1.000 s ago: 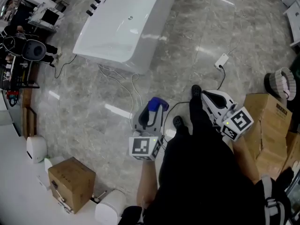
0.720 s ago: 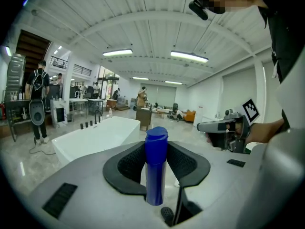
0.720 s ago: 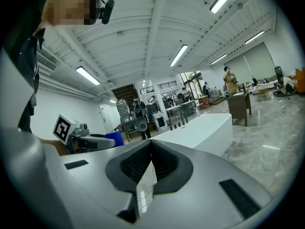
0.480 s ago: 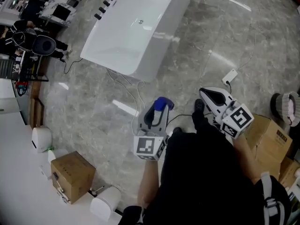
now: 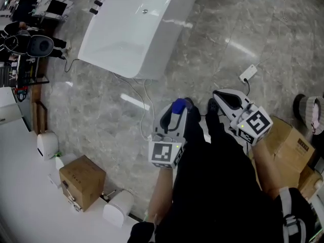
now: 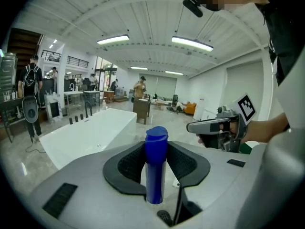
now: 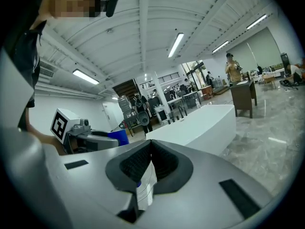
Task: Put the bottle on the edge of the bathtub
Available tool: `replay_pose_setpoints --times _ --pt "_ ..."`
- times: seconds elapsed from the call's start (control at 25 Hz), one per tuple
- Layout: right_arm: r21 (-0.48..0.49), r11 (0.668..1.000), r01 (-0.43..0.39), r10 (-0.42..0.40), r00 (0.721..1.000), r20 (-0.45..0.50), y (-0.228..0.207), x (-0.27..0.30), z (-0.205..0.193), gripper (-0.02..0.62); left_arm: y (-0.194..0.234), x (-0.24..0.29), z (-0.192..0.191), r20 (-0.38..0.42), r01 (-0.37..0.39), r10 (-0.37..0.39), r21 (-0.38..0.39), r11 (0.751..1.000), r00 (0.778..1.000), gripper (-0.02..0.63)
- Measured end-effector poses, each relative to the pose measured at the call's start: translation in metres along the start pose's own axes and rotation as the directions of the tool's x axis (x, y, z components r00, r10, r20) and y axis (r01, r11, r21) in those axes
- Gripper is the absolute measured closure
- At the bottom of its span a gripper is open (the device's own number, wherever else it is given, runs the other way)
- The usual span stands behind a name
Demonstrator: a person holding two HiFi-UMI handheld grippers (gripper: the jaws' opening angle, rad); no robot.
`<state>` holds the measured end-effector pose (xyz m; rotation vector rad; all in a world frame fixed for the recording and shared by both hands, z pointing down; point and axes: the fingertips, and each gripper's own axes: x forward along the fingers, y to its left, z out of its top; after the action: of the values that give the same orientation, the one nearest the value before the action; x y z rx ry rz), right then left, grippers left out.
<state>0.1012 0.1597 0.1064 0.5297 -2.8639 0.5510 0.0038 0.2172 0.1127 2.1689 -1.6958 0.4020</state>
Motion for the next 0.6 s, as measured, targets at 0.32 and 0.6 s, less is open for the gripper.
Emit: replay_pose_setpoints --times 0.32,0.6 --pt "0.057 0.998 0.034 -0.032 0.999 -0.044 -0.023 0.048 -0.022 0.584 0.049 0.052 -0.029 -0.066 0.047 -0.048 -0.014 0.999 0.997 0.457" --pt "0.103 0.989 0.103 -0.091 0.989 -0.120 -0.070 0.110 -0.060 0.584 0.100 0.125 -0.075 -0.146 0.130 -0.127 0.010 0.991 0.981 0.459"
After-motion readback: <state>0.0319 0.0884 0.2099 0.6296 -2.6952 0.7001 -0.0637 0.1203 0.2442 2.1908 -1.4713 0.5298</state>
